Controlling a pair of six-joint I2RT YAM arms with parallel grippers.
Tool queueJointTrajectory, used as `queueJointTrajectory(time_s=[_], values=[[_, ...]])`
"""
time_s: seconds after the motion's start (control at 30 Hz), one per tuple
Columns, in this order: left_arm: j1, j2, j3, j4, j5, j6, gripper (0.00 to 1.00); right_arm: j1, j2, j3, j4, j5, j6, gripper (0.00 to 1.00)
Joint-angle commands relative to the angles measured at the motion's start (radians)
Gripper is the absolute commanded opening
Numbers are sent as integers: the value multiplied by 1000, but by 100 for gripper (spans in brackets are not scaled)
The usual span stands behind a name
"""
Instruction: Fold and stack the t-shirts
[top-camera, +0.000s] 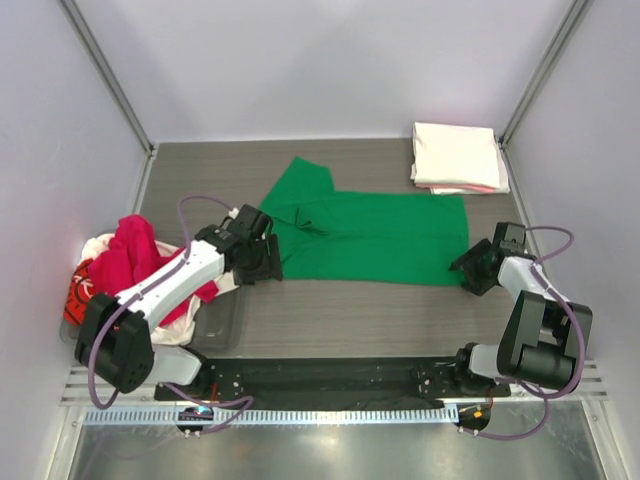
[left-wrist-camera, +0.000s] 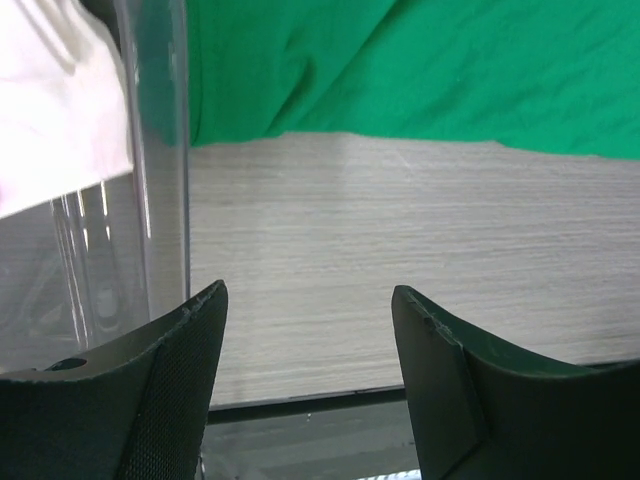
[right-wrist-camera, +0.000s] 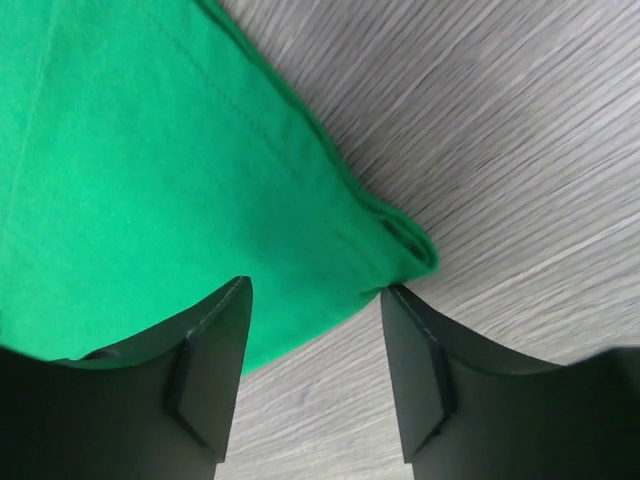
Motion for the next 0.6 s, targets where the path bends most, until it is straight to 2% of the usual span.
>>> queueJointTrajectory(time_s=[0.0,0.03,0.17,0.2,0.27,0.3,0.33,0.37,0.4,0.47,0.5,0.57], values=[[7,-95,-33,-23,-63,-20,68,-16,16,-14,54,65,-5,57],[4,-112,-29,-35,-78,-20,68,-30,18,-18,54,80,-3,52],[3,-175,42,-153,-225,-41,69,-102,13,-50,60,107,-2,42],[4,-198,74,-173,-318,-59,69,-117,12,-54,60,99,-3,38],[10,-225,92,-194,-386,-116,73,-162,1,-61,60,81,-11,37],[36,-250,102,-190,-403,-127,76,-174,-2,-61,59,74,-14,37],[58,-258,105,-184,-406,-145,88,-189,-8,-63,60,68,-23,37],[85,-261,103,-161,-393,-145,96,-189,-13,-61,57,61,-29,37],[154,-259,108,-150,-374,-144,100,-189,-17,-58,50,38,-37,42],[242,-242,109,-118,-304,-145,100,-189,-33,-66,45,1,-36,51],[335,-236,100,-98,-273,-145,100,-189,-39,-70,45,-25,-28,60],[432,-198,92,-48,-166,-154,100,-189,-54,-83,46,-58,-25,67]])
